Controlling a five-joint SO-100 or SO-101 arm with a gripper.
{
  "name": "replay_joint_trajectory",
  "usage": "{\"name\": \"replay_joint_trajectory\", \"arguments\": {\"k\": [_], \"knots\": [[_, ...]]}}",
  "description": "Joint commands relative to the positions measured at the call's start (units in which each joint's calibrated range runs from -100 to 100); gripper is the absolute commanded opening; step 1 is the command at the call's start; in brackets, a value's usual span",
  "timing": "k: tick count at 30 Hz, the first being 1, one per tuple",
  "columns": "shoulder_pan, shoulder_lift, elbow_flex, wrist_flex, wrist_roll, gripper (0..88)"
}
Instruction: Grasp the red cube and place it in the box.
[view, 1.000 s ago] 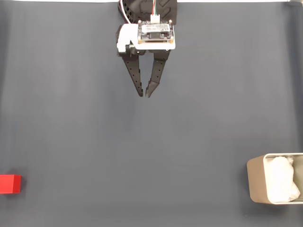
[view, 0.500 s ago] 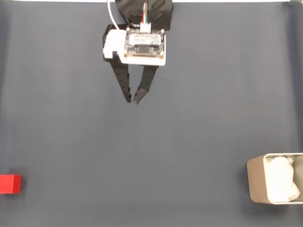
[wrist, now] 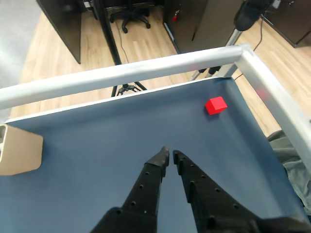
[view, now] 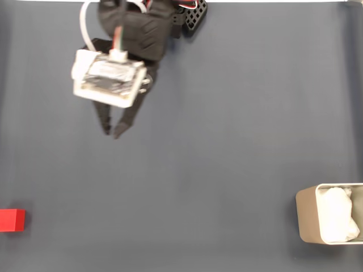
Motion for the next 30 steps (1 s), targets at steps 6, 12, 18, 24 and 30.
{"name": "replay_joint_trajectory", "arguments": {"k": [6, 12, 18, 24, 30], "knots": [[6.3, 6.5, -7.9, -2.4, 0.1, 0.0], [10.0, 11.1, -9.1, -6.7, 0.5, 0.0], [12.4, 17.1, -13.3, -7.8, 0.9, 0.0], [13.4, 24.6, -20.4, -8.3, 0.4, 0.3], [14.1, 32.5, -28.1, -9.7, 0.3, 2.8]]}}
